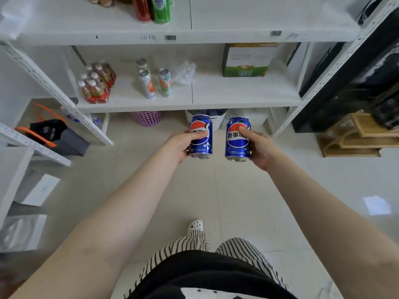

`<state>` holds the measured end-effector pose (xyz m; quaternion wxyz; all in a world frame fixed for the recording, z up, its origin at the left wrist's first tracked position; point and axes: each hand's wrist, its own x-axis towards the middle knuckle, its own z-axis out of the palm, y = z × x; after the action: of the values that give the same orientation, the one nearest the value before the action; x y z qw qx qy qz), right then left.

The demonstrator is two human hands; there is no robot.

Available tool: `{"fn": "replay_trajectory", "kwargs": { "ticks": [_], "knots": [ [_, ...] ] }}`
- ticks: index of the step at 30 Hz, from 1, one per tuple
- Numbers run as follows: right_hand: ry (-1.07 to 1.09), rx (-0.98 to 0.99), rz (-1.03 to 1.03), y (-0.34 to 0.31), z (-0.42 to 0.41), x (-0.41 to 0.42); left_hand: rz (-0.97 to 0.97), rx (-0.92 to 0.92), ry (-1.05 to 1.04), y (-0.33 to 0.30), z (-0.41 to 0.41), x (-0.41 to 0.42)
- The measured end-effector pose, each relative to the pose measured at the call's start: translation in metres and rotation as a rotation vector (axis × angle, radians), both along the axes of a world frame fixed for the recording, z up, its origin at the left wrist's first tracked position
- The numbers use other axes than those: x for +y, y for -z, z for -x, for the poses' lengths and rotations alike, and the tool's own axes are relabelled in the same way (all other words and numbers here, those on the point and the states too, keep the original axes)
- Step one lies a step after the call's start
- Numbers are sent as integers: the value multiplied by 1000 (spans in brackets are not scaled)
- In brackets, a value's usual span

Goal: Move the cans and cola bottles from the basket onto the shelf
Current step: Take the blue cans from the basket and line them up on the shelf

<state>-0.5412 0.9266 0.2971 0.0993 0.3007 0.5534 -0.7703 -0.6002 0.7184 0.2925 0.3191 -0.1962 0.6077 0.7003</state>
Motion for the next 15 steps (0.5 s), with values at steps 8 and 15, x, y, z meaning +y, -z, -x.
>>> {"fn": "replay_trajectory", "kwargs": {
  "ticks": [8, 15],
  "knots": [
    [-14, 9, 26, -3, 81, 61, -4, 0, 46, -5, 87, 57],
    [-94, 33, 13, -18, 175, 125, -23, 19, -54, -22, 167, 120]
  ]
}}
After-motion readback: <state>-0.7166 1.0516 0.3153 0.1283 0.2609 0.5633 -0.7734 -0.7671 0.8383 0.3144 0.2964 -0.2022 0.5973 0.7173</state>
